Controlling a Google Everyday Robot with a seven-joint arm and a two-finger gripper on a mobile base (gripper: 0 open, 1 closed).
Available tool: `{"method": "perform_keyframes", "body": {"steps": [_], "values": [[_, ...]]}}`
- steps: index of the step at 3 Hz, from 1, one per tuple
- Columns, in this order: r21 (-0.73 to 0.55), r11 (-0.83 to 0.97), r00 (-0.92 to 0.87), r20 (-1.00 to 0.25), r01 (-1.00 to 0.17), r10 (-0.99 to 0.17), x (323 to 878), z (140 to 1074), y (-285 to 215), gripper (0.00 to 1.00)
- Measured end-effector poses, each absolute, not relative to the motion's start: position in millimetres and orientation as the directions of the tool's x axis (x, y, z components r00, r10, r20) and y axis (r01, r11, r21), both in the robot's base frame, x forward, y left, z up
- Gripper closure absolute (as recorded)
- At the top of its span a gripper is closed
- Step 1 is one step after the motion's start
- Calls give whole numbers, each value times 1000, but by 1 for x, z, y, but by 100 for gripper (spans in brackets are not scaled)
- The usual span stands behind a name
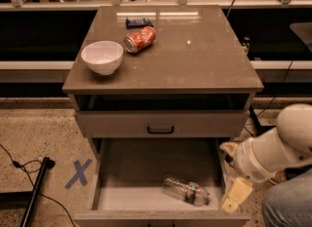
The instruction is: Pick water bottle from middle drawer and place on counter
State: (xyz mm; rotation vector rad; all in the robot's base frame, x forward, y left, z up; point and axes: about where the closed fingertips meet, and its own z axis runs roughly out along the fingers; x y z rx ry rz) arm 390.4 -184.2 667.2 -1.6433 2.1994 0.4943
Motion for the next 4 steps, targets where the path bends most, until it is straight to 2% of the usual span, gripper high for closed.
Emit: {"method": "perform_keyframes", "body": {"steps": [3, 4], "values": [[71, 264, -266, -474, -962, -840, 394, 635, -176, 0], [48, 272, -260, -492, -961, -831, 414, 581, -161, 19]]}}
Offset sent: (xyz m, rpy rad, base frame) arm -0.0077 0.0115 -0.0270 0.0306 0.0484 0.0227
